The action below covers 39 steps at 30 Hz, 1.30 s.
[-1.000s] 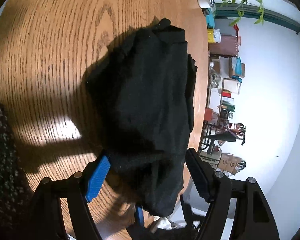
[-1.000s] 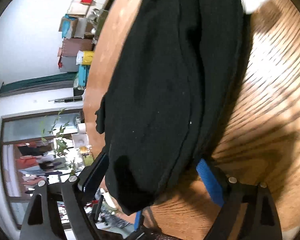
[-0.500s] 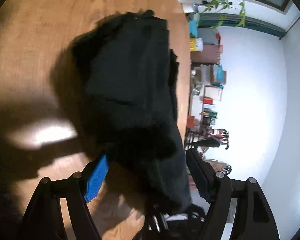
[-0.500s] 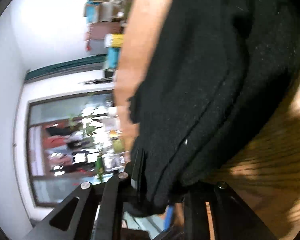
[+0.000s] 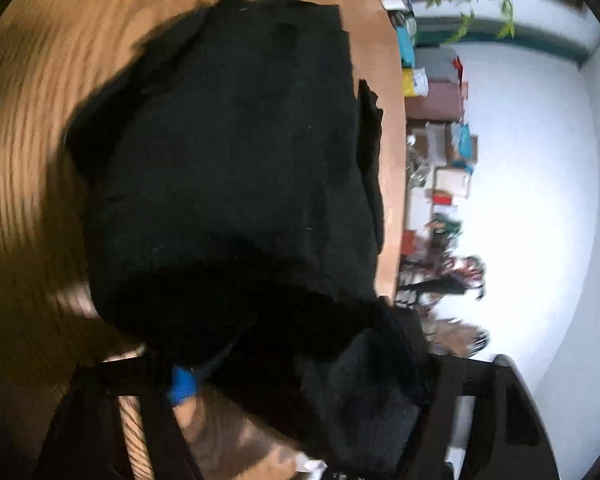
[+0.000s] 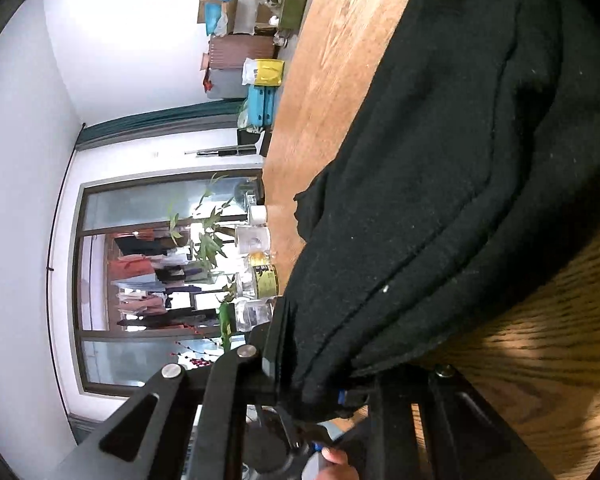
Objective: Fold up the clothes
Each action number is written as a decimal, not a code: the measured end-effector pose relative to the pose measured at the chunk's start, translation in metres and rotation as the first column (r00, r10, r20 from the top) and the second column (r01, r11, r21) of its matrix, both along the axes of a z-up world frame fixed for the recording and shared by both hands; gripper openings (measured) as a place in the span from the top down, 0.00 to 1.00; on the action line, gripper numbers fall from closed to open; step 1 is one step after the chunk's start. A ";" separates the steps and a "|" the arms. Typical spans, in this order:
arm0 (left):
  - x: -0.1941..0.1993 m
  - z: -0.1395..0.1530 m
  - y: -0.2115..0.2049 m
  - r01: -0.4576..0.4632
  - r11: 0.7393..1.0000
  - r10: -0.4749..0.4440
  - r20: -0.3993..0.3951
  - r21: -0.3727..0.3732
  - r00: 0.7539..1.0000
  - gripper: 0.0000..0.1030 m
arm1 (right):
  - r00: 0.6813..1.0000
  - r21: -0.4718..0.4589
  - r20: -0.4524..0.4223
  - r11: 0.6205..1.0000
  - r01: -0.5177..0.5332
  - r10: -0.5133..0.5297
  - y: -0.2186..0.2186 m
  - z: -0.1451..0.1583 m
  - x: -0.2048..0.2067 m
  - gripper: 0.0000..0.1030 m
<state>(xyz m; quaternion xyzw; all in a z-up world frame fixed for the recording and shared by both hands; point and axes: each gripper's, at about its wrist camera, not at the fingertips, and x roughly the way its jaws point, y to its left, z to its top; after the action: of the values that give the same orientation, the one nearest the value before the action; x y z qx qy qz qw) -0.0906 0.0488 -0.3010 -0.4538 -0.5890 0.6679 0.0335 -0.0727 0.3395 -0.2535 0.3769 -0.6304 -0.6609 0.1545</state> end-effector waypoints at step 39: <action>-0.012 0.070 -0.053 0.221 0.955 -0.236 -0.056 -0.197 0.970 0.84 | 0.960 0.334 0.013 0.906 0.258 -0.279 0.128 -0.001 0.075 0.91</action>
<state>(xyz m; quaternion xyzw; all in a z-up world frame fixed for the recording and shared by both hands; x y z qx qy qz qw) -0.1023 -0.0039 -0.2314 -0.4934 -0.4646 0.7297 0.0905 0.0021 0.4678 -0.2542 0.3269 -0.5612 -0.7600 -0.0223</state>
